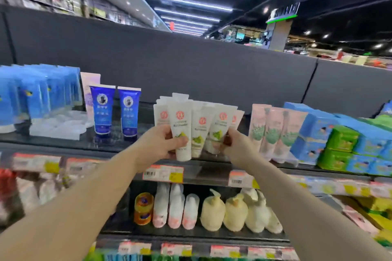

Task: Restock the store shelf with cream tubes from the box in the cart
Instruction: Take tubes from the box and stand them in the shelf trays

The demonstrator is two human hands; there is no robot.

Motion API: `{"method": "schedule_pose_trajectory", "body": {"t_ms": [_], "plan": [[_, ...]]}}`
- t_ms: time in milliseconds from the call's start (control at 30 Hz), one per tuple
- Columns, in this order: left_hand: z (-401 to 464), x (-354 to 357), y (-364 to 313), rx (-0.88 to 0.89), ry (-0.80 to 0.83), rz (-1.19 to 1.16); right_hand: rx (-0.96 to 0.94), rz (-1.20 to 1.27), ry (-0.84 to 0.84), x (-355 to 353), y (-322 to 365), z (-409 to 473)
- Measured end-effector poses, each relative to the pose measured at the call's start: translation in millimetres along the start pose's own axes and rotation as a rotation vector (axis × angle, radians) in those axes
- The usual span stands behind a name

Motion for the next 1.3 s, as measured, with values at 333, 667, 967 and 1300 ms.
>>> {"method": "schedule_pose_trajectory", "body": {"t_ms": [333,667,967,1300], "plan": [[-13.7,13.6,-2.9,-0.04,-0.081,0.033,-0.046,0.074,0.006,-6.1,9.3,-8.5],[-13.0,13.9,3.0,-0.062,-0.089,0.002,-0.065,0.212,0.027,6.7,14.1,-23.2],[-15.3,15.2,9.0,-0.077,-0.088,0.009,0.03,-0.237,0.298,2.9,30.1,-1.7],[-15.0,21.5,6.7,-0.085,-0.078,0.032,0.074,-0.376,0.387,0.9,32.3,-3.5]]}}
Point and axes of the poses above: each hand's wrist, its own z-axis towards the middle knuckle, its own x-axis out of the palm, y = z × x, the point moved 8 cm from there along z, towards the middle knuckle, and after that the axes turned 1 degree about -x, right-handed, at the moved point
